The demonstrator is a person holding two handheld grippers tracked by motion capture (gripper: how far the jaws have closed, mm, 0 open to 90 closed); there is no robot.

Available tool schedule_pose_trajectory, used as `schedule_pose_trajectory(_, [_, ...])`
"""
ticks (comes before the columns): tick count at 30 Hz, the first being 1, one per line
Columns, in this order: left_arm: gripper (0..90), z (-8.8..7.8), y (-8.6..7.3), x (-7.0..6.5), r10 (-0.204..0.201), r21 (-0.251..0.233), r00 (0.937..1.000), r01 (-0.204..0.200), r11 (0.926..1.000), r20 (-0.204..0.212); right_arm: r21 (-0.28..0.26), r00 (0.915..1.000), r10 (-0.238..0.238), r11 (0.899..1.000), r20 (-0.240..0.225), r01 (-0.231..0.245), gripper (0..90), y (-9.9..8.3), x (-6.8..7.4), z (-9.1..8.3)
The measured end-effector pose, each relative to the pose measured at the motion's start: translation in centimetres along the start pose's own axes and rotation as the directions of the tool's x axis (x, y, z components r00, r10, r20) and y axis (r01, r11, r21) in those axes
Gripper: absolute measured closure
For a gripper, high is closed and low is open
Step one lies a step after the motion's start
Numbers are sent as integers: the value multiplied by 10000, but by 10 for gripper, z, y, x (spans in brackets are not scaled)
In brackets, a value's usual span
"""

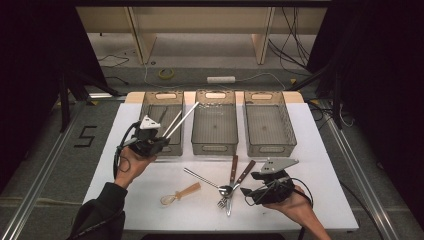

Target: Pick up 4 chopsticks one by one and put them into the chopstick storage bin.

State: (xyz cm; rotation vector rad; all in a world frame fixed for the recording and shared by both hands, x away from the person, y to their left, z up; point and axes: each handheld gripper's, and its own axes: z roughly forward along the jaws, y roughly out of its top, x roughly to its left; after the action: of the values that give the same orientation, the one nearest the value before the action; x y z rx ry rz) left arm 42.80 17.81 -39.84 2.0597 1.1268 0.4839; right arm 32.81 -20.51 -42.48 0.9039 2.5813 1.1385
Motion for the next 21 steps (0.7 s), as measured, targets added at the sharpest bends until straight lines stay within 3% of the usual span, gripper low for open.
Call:
schedule_pose_trajectory(11, [851,21,8,36,-994,100,9932,1002,9949,-600,95,9998,-101,9999,-152,102,353,-4,6,2])
schedule_pose_trajectory(21, [850,40,15,50,-1449,374,9834,1497,9880,-1090,121,9997,-136,9998,-210,139,356,-7,7,2])
